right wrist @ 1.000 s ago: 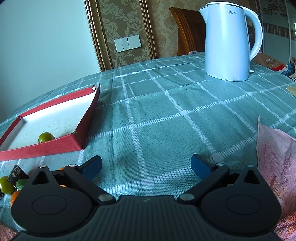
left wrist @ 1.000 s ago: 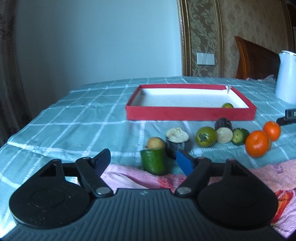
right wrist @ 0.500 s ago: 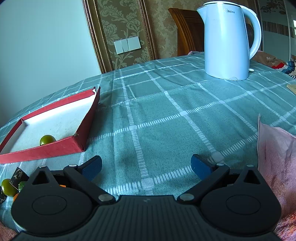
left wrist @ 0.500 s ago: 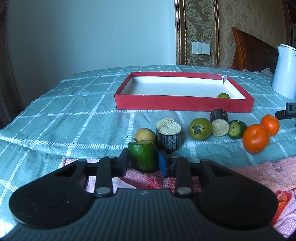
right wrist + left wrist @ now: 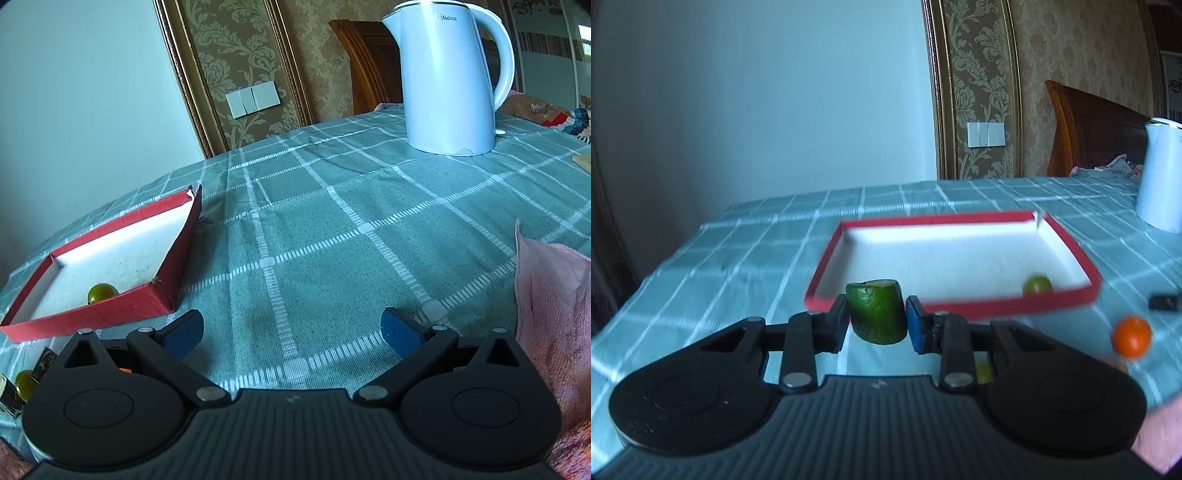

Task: Organize fruits
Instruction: 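Carry the lime piece into the red tray and open the left gripper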

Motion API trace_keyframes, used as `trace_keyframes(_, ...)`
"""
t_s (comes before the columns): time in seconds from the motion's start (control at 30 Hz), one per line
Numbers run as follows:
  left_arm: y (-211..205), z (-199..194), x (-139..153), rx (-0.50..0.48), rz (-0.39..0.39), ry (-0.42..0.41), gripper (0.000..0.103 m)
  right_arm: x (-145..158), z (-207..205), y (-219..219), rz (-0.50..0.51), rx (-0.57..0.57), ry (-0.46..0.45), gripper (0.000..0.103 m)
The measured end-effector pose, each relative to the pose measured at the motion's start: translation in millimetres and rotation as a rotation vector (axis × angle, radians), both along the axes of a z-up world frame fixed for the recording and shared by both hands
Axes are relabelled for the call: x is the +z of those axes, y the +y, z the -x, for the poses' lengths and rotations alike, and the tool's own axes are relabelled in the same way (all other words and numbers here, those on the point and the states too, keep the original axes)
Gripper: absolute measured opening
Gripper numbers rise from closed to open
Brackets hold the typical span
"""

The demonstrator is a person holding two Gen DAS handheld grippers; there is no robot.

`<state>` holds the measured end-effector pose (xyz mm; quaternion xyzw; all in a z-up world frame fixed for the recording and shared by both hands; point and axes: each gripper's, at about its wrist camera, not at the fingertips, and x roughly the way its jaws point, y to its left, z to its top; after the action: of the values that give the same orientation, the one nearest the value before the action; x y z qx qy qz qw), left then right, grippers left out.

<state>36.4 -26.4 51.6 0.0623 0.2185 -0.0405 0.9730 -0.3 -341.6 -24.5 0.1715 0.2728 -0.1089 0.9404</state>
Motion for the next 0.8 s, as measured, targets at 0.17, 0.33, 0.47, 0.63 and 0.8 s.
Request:
trace_keyframes(0.17, -13, -59, 7, 0.012, -0.003, 0.034, 0.03, 0, 2, -4, -0.027, -0.003, -0.019, 0.103)
trace_keyframes(0.33, -21, -103, -6, 0.051, -0.055, 0.083, 0.031, -1, 2, -8, -0.059, -0.011, -0.043, 0.103)
trace_keyframes(0.47, -17, -123, -26, 0.093, -0.074, 0.154, 0.031, -1, 4, -9, -0.073, -0.014, -0.054, 0.103)
trace_keyframes(0.63, -15, -115, -39, 0.098, -0.109, 0.187, 0.033, -1, 4, -10, -0.082, -0.016, -0.06, 0.103)
trace_keyframes(0.8, -15, -96, -35, 0.073, -0.094, 0.202, 0.034, -1, 4, -10, -0.084, -0.018, -0.061, 0.103)
